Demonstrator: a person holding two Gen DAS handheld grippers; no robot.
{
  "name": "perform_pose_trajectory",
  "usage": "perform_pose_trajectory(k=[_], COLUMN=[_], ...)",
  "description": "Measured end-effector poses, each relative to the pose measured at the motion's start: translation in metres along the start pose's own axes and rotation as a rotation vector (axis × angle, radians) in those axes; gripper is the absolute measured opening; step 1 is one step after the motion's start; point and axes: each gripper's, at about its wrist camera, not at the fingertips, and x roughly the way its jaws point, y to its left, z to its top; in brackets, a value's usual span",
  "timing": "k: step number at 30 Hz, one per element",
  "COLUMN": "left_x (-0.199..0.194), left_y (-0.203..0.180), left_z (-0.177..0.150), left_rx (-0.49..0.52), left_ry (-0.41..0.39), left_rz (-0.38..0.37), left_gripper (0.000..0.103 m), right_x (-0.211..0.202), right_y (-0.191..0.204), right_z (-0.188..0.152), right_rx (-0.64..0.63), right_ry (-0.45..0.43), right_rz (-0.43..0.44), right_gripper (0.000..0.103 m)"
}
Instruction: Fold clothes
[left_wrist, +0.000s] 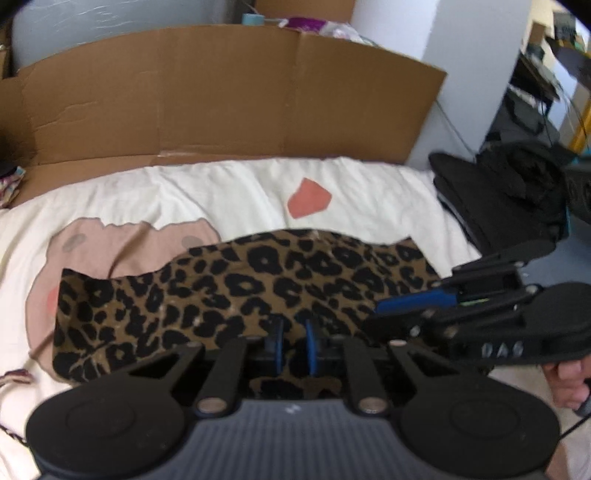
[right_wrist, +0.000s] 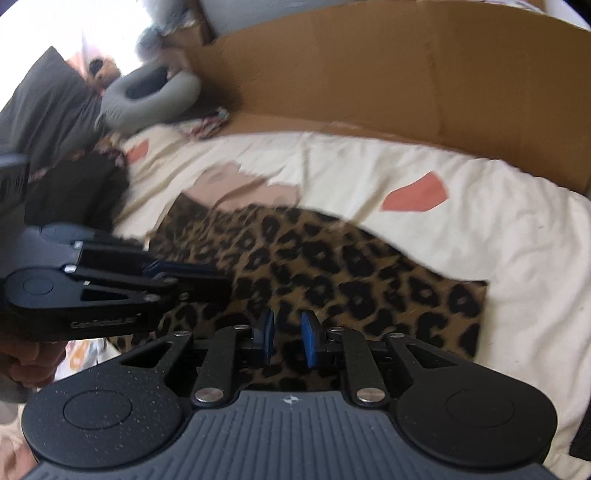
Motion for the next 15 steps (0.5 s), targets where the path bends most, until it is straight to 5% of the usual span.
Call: perform_pose_trajectory(k=[10, 15], left_x=[0.023, 0.024], left_y=[0.011, 0.013], left_z=[0.002, 0.003], left_rx=[-0.019, -0.028], left_ry=[0.027, 0.029], left_rz=[0.015, 0.013], left_gripper=[0.009, 0.007], right_x=[0.016, 0.004], right_y=[-0.007, -0.002], right_z=[0.003, -0.004], right_rx=[-0.016, 0.000], right_ry=[-0.001, 0.001], right_rz=[-0.131, -0.069], right_gripper=[0.023, 0.023])
